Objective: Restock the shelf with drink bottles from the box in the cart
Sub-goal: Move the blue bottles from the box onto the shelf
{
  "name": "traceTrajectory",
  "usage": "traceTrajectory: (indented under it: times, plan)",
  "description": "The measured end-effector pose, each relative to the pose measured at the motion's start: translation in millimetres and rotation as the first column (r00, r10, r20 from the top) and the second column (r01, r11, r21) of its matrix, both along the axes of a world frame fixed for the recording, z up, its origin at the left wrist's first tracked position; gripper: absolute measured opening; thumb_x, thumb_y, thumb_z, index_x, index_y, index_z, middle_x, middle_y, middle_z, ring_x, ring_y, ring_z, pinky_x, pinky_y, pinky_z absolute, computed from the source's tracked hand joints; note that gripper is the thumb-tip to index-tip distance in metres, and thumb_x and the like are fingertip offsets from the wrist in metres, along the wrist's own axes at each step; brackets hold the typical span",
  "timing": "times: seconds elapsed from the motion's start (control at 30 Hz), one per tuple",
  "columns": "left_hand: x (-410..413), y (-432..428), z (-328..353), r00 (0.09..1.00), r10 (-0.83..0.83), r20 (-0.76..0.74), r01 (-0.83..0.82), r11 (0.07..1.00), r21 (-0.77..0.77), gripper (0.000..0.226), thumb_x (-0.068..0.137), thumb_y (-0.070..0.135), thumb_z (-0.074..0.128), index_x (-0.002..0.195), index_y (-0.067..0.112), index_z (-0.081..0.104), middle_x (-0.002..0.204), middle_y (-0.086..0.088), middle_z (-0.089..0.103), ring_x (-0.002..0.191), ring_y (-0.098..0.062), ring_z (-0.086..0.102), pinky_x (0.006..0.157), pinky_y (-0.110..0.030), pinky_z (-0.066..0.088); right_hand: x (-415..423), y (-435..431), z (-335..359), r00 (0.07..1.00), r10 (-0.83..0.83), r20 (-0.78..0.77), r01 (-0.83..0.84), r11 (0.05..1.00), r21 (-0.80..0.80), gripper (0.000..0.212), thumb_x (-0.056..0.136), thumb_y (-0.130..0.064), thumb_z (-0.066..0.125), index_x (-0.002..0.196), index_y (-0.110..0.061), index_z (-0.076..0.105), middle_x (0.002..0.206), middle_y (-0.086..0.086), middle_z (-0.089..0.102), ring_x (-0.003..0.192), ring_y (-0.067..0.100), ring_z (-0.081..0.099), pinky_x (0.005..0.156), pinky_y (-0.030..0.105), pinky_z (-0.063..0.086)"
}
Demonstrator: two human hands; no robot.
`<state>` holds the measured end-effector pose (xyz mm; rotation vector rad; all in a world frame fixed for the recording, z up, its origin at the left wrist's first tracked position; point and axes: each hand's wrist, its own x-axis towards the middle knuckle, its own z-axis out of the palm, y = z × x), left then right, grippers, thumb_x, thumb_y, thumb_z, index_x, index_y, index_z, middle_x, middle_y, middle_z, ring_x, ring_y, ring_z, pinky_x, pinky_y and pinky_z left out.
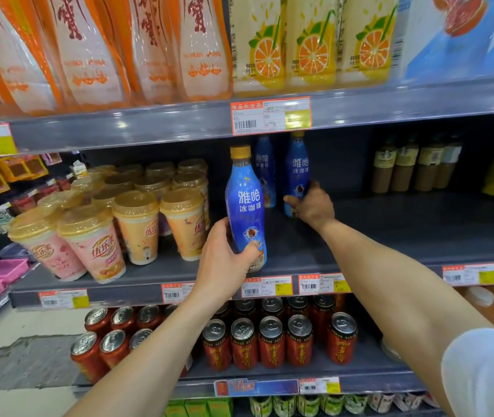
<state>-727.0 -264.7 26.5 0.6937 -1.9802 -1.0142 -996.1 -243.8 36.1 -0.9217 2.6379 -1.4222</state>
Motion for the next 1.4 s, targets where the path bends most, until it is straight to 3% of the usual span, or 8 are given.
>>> traceTrajectory:
  times: [0.17,0.27,0.33,0.47,0.6,0.93,1.1,1.4]
  plan:
    - [-14,-6,8,1.000,-0.015,0.017,0.015,1.000,-0.017,0.048,0.081,0.029,0.076,0.117,0.036,0.047,0.111,0.015,0.063,0.097,0.006,0.061,0.070,-0.011,0.047,9,23,0,1.000,0.009,-0.006,-0.009,0.993,0.116,0.063,0.081,-0.051,0.072,0.125,-0.011,0.050,0.130,0.014,0.058,0.118,0.033,0.057,0.089,0.036,0.047]
    - [-32,-17,16,0.999,-0.037,0.006,0.037,0.999,-0.010,0.049,0.080,0.029,0.076,0.121,0.032,0.049,0.114,0.007,0.066,0.101,-0.004,0.064,0.082,-0.029,0.056,22,51,1,0.994,0.087,-0.064,-0.069,0.965,0.252,0.045,0.082,-0.054,0.066,0.114,-0.024,0.062,0.117,0.007,0.067,0.108,0.030,0.062,0.076,0.030,0.045]
    - [-46,-26,16,0.999,-0.037,0.012,0.037,0.999,0.012,0.051,0.081,0.027,0.076,0.125,0.025,0.050,0.116,0.002,0.066,0.104,-0.012,0.065,0.088,-0.039,0.057,34,73,-3,0.984,0.160,-0.079,-0.133,0.953,0.271,0.041,0.080,-0.055,0.067,0.111,-0.028,0.065,0.110,0.002,0.070,0.105,0.027,0.064,0.079,0.030,0.049]
    - [-73,-45,4,0.999,-0.030,0.043,0.029,0.999,0.022,0.045,0.082,0.025,0.077,0.118,0.026,0.049,0.115,-0.001,0.066,0.103,-0.016,0.065,0.091,-0.044,0.056,61,114,-9,0.952,0.273,-0.138,-0.237,0.943,0.234,0.056,0.071,-0.075,0.060,0.105,-0.032,0.068,0.091,-0.013,0.069,0.092,0.013,0.066,0.082,0.030,0.051]
    - [-92,-61,-11,0.995,-0.043,0.090,0.039,0.998,0.040,0.050,0.082,0.028,0.076,0.124,0.027,0.047,0.120,0.001,0.064,0.109,-0.016,0.064,0.093,-0.041,0.055,77,141,-17,0.889,0.415,-0.193,-0.346,0.886,0.309,0.074,0.058,-0.088,0.054,0.107,-0.034,0.069,0.101,-0.017,0.066,0.097,0.003,0.061,0.087,0.030,0.050]
    - [-132,-88,-17,0.999,-0.016,0.029,0.015,0.999,0.032,0.051,0.086,0.023,0.074,0.130,0.017,0.048,0.125,0.000,0.063,0.112,-0.017,0.063,0.087,-0.027,0.050,75,144,-37,0.786,0.443,-0.431,-0.290,0.880,0.376,0.038,0.075,-0.055,0.073,0.107,-0.037,0.062,0.110,-0.021,0.054,0.104,0.004,0.050,0.075,0.025,0.039]
    - [-144,-97,-18,1.000,-0.010,0.018,0.009,0.999,0.043,0.057,0.090,0.022,0.071,0.142,0.017,0.048,0.132,-0.008,0.060,0.118,-0.022,0.060,0.102,-0.045,0.050,75,144,-36,0.790,0.442,-0.424,-0.270,0.873,0.406,0.038,0.076,-0.057,0.070,0.108,-0.038,0.061,0.111,-0.022,0.053,0.104,0.002,0.048,0.075,0.025,0.040]
    - [-159,-103,-18,1.000,0.001,-0.016,-0.001,1.000,0.020,0.051,0.088,0.019,0.072,0.134,0.017,0.052,0.127,-0.008,0.063,0.113,-0.024,0.064,0.098,-0.048,0.052,72,142,-39,0.790,0.436,-0.430,-0.267,0.878,0.398,0.041,0.072,-0.063,0.067,0.104,-0.039,0.061,0.107,-0.024,0.051,0.098,0.000,0.046,0.070,0.025,0.035]
